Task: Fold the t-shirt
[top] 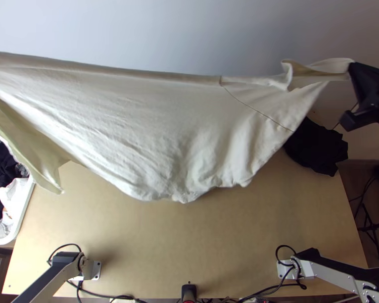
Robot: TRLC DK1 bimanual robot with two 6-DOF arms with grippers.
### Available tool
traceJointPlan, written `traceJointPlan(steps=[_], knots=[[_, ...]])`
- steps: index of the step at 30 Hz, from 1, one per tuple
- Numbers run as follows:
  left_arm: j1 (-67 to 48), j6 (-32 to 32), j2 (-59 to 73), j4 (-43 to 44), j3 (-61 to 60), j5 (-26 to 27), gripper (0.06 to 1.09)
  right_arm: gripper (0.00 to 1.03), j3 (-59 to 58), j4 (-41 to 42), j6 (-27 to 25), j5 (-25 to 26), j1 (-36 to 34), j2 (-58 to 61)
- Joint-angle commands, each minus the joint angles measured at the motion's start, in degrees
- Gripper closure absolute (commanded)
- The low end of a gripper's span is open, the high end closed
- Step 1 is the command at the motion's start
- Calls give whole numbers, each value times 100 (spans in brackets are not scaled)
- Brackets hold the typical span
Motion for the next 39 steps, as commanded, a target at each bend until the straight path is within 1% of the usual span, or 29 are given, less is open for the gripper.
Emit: traceJointPlan(steps=[1,6,9,12,16,21,24,27,31,39], knots=[[-301,-12,-57,256,-219,421,105,100,43,72,-5,83,18,-174],[-741,-29,92,467,-166,904,105,100,69,64,4,118,9,-305],[-1048,-126,224,414,-175,878,105,100,61,37,4,126,-79,-437],[-1066,-521,347,212,-210,825,105,100,61,29,4,179,-149,-560],[-1119,-1093,514,186,-439,544,105,100,96,72,-5,276,-299,-719],[-1488,-1690,830,273,-492,-10,105,100,148,196,-76,373,-431,-833],[-1716,-1989,909,282,-650,-168,105,100,219,239,-93,390,-492,-859],[-2182,-2042,901,98,-843,-423,105,100,324,336,-93,390,-571,-886],[-2551,-2051,822,-307,-852,-423,105,100,377,371,-93,381,-686,-947],[-2938,-1963,479,-658,-711,-432,105,100,377,292,-67,373,-800,-1246]])
